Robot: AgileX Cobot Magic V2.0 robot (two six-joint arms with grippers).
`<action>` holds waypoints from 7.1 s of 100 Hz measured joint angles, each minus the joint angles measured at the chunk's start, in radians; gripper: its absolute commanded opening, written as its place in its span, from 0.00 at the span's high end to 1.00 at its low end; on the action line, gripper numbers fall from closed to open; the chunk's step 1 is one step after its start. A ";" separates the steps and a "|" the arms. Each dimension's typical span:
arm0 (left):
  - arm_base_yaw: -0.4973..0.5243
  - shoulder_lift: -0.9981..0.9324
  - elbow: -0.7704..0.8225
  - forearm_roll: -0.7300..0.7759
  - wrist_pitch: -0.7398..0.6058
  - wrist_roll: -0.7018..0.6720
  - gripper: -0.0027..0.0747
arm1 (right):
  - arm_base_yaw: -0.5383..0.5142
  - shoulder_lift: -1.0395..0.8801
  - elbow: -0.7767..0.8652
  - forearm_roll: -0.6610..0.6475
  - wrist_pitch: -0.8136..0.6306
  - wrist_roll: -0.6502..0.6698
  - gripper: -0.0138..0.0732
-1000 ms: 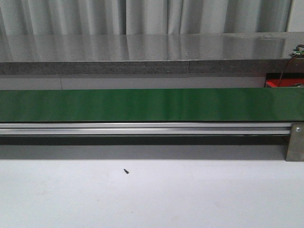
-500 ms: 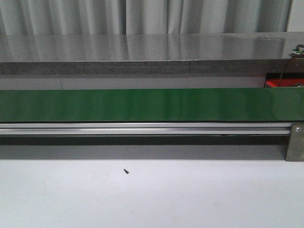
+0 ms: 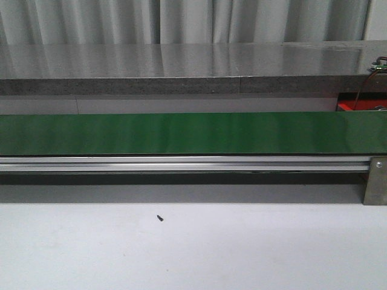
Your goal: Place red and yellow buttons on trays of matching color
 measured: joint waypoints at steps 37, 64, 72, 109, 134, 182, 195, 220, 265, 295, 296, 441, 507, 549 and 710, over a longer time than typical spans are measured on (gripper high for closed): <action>-0.111 0.137 -0.002 -0.001 0.017 0.014 0.92 | 0.000 0.000 0.000 0.000 0.000 0.000 0.92; -0.124 0.156 -0.004 -0.014 0.023 0.018 0.73 | 0.000 0.000 0.000 0.000 0.000 0.000 0.92; -0.124 0.156 -0.005 -0.017 0.027 0.025 0.52 | 0.000 0.000 0.000 0.000 0.000 0.000 0.92; -0.124 0.147 -0.006 -0.015 0.044 0.050 0.10 | 0.000 0.000 0.000 0.000 0.000 0.000 0.92; -0.124 0.030 -0.006 -0.023 0.044 0.051 0.10 | 0.000 0.000 0.000 0.000 0.000 0.000 0.92; 0.055 -0.102 -0.003 0.020 0.052 0.055 0.10 | 0.000 0.000 0.000 0.000 0.000 0.000 0.92; 0.177 -0.102 0.018 0.030 0.040 0.055 0.10 | 0.000 0.000 0.000 0.000 0.000 0.000 0.92; 0.347 -0.066 0.061 0.038 -0.057 0.016 0.10 | 0.000 0.000 0.000 0.000 0.000 0.000 0.92; 0.367 0.164 0.064 0.061 -0.142 0.001 0.10 | 0.000 0.000 0.000 0.000 0.000 0.000 0.92; 0.367 0.249 0.064 0.107 -0.158 -0.020 0.10 | 0.000 0.000 0.000 0.000 0.000 0.000 0.92; 0.367 0.250 0.064 0.107 -0.158 -0.021 0.10 | 0.000 0.000 0.000 0.000 0.000 0.000 0.92; 0.367 0.323 0.055 0.137 -0.211 -0.026 0.59 | 0.000 0.000 0.000 0.000 0.000 0.000 0.92; 0.362 0.098 0.054 0.049 -0.111 -0.028 0.73 | 0.000 0.000 0.000 0.000 0.000 0.000 0.92; 0.100 -0.061 0.056 0.011 0.007 0.023 0.73 | 0.000 0.000 0.000 0.000 0.000 0.000 0.92; -0.165 -0.439 0.182 -0.259 -0.006 0.273 0.18 | 0.000 0.000 0.006 0.004 0.000 0.000 0.92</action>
